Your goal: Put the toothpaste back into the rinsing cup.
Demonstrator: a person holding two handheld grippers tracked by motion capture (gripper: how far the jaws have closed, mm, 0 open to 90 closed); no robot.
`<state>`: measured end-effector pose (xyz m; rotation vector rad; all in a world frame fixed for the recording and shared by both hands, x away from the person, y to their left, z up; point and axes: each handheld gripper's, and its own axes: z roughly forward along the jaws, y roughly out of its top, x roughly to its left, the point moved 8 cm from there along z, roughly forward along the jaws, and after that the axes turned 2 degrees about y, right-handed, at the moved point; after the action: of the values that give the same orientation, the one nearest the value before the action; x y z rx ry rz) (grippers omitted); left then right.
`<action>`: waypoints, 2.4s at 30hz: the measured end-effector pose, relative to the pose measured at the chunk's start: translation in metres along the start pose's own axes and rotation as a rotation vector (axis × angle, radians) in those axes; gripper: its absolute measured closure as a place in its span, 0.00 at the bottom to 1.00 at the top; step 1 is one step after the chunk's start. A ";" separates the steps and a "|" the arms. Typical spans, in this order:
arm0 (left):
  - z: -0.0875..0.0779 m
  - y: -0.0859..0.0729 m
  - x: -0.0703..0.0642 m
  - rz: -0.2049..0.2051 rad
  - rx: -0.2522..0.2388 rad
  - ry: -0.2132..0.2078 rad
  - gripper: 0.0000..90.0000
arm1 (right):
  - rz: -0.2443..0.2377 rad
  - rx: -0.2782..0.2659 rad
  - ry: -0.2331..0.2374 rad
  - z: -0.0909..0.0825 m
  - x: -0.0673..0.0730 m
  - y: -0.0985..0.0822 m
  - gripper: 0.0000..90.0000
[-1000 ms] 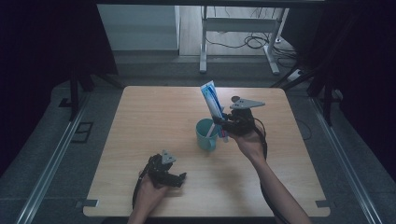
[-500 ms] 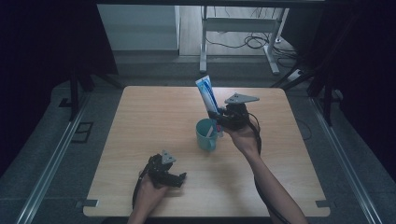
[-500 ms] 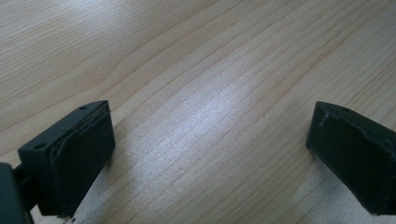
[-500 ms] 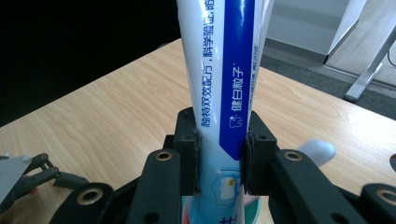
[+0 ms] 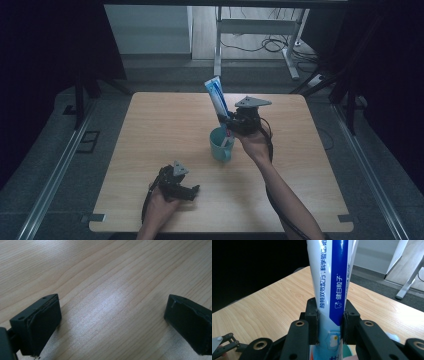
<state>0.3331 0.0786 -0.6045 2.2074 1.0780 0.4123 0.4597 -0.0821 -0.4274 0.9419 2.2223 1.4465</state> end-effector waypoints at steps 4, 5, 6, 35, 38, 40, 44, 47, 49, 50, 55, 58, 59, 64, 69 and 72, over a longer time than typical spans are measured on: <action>0.000 0.000 0.000 -0.002 -0.002 -0.001 0.01 | -0.007 -0.002 0.003 0.006 0.003 -0.002 0.79; 0.000 0.000 0.000 -0.001 -0.002 -0.001 0.01 | -0.007 -0.001 0.004 0.008 0.003 -0.003 0.79; 0.000 0.000 0.000 0.000 -0.002 0.000 0.01 | -0.009 -0.002 0.004 0.009 0.004 -0.004 0.79; 0.000 0.000 0.000 0.011 0.006 -0.003 0.01 | -0.022 0.017 0.007 0.037 0.007 -0.043 0.79; 0.000 0.000 0.000 0.011 0.006 -0.004 0.01 | -0.020 0.024 0.006 0.039 0.007 -0.048 0.79; 0.000 0.000 0.000 0.011 0.006 -0.004 0.01 | -0.019 0.027 0.004 0.040 0.007 -0.051 0.79; 0.000 0.000 0.000 0.011 0.006 -0.004 0.01 | -0.017 0.032 0.004 0.042 0.006 -0.056 0.79; 0.000 0.000 0.000 0.011 0.006 -0.004 0.01 | -0.016 0.035 0.005 0.042 0.006 -0.059 0.79; 0.000 0.000 0.000 0.010 0.006 -0.004 0.01 | -0.018 0.037 0.005 0.043 0.006 -0.061 0.79; 0.000 0.000 0.000 0.010 0.006 -0.004 0.01 | -0.022 0.040 0.005 0.043 0.007 -0.062 0.79; 0.000 0.000 0.000 0.010 0.003 -0.003 0.01 | -0.022 0.039 0.006 0.044 0.008 -0.067 0.78; 0.000 0.000 0.000 0.010 0.003 -0.004 0.01 | -0.012 0.034 0.008 0.044 0.007 -0.068 0.78; 0.000 0.000 0.000 0.010 0.003 -0.003 0.01 | -0.013 0.034 0.007 0.044 0.006 -0.068 0.78; 0.000 0.000 0.000 0.010 0.004 -0.004 0.01 | -0.007 0.033 0.008 0.043 0.007 -0.071 0.77; 0.000 0.000 0.000 0.010 0.004 -0.004 0.01 | 0.000 0.034 0.013 0.041 0.006 -0.072 0.76; 0.000 0.000 0.000 0.010 0.004 -0.004 0.01 | 0.000 0.045 0.012 0.041 0.006 -0.074 0.75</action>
<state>0.3326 0.0787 -0.6045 2.2174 1.0668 0.4104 0.4530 -0.0700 -0.5113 0.9499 2.2728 1.4109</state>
